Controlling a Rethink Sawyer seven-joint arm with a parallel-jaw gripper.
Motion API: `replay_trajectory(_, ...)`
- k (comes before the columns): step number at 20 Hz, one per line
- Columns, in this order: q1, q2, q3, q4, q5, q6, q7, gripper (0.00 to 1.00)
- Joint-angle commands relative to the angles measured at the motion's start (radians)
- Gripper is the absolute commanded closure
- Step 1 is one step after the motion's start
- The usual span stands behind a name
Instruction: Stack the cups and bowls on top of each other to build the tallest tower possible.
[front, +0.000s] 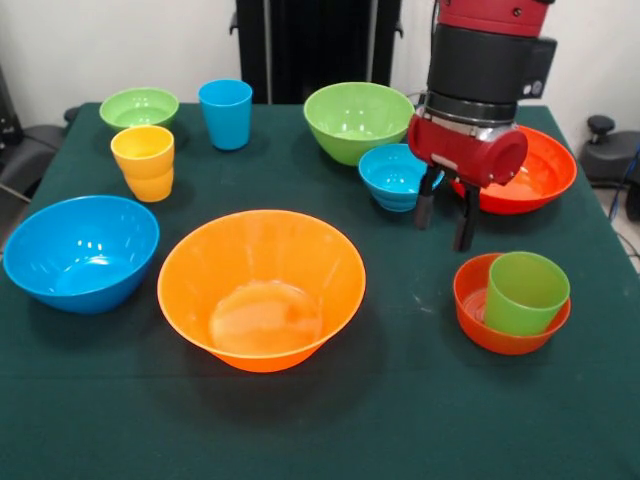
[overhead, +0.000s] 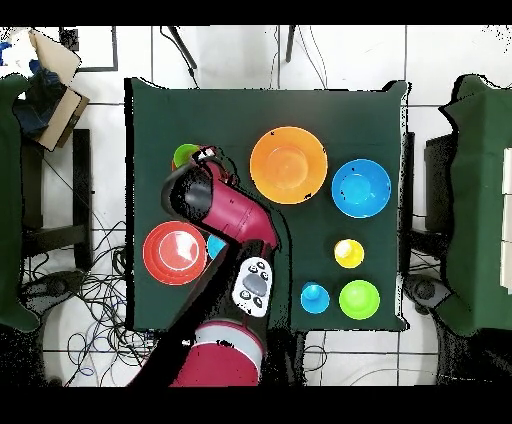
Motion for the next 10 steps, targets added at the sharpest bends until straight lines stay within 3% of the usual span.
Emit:
replay_trajectory(1, -0.062, -0.072, 0.114, 0.174, -0.108, 0.156, -0.002, 0.00)
replay_trajectory(6, -0.151, -0.171, 0.160, 0.295, -0.153, 0.165, -0.033, 0.00)
replay_trajectory(10, -0.174, -0.180, 0.154, 0.320, -0.202, 0.138, -0.022, 0.00)
